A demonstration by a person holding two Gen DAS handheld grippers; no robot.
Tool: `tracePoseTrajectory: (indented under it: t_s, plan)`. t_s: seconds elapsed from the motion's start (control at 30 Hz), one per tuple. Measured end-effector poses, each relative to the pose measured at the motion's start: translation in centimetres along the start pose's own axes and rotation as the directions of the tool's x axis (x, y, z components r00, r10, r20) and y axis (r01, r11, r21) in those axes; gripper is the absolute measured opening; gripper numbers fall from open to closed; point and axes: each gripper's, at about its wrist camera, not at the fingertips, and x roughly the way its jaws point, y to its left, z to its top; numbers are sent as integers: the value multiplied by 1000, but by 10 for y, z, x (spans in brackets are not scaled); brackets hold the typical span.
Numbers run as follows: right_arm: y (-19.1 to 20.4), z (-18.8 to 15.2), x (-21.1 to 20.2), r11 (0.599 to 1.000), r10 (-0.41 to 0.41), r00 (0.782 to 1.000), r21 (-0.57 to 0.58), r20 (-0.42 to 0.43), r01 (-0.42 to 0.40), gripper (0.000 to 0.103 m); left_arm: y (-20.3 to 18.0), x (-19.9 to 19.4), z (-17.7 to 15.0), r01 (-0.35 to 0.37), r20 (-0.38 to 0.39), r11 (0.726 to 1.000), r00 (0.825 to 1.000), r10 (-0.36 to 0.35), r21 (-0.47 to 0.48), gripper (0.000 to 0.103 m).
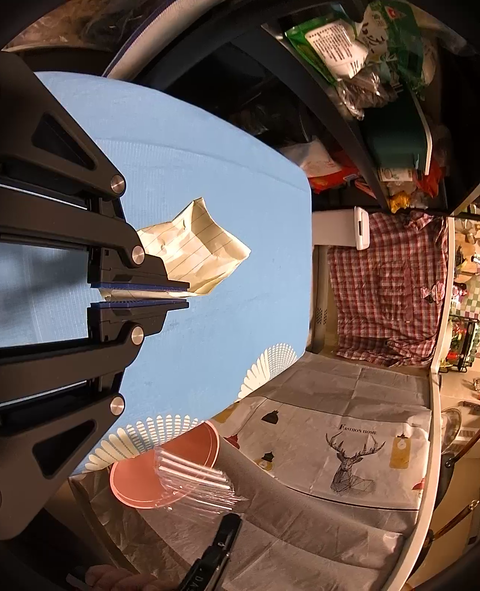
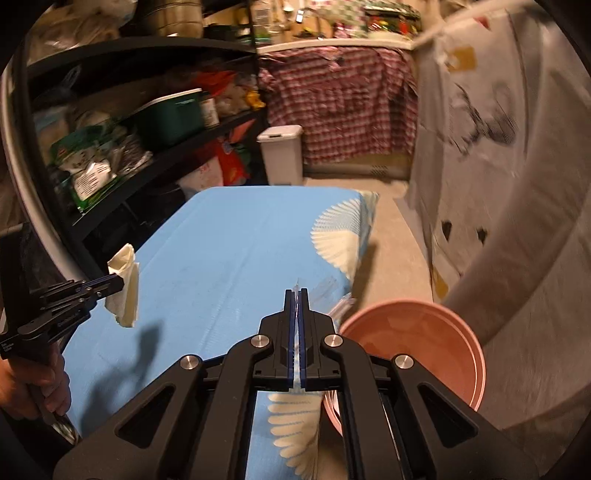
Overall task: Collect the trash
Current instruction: 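Carry the beige paper and straw pack over the pink bin with both tools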
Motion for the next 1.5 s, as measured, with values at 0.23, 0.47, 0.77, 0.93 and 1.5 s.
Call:
tracePoseTrajectory:
  t_s: [0.23,0.47,0.77,0.93,1.5]
  plan:
    - [-23,-3,-8,998,-31,999,52,21,30,2,-22,10,5,27,-10,999,1000,-26,19,4]
    - [-46,-7,-11,993,-66,998,99,21,64,2,-54,22,7,113,-33,992,993,-111,50,4]
    - [-67,-10,-14,985,-112,994,138,17,109,2,-102,38,15,250,-53,965,968,-246,81,4]
    - [-83,-11,-14,972,-162,987,173,2,159,2,-128,50,17,304,-71,948,952,-298,98,4]
    - [-114,-20,-4,944,-240,969,220,-57,247,2,-203,98,8,392,-157,903,917,-368,174,4]
